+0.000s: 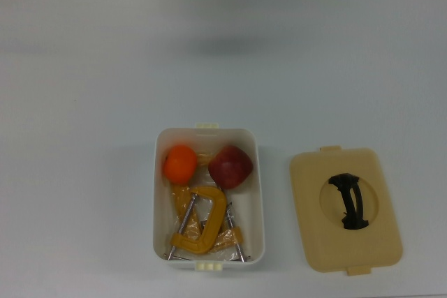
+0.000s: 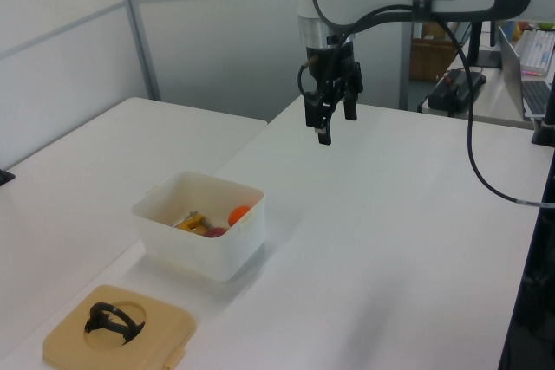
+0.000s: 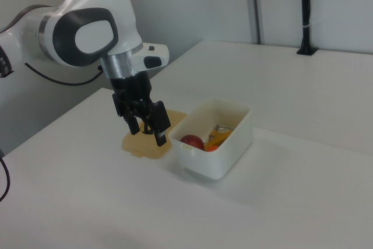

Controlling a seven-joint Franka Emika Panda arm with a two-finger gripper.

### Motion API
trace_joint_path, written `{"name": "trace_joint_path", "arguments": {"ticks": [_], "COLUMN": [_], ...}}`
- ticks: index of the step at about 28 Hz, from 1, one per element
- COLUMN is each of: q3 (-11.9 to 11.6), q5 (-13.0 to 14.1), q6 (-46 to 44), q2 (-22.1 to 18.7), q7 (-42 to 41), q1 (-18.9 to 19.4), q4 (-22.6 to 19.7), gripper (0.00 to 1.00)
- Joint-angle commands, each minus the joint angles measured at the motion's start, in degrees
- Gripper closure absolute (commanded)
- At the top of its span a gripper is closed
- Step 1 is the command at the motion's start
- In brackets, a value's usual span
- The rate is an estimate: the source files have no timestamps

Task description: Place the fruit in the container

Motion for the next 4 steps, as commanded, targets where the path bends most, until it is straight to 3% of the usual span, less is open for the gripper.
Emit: {"name": "trace_joint_path", "arguments": {"ticks": [1, 4], "q3": [-0.65, -0.65], "q5": [0.25, 0.25], "q6": [0.10, 0.01], "q2": [-0.45, -0.45], "q7": [0.20, 0.20], "q1": [0.20, 0.20], "q4": [0.12, 0.12], "gripper": [0.00, 0.00]}}
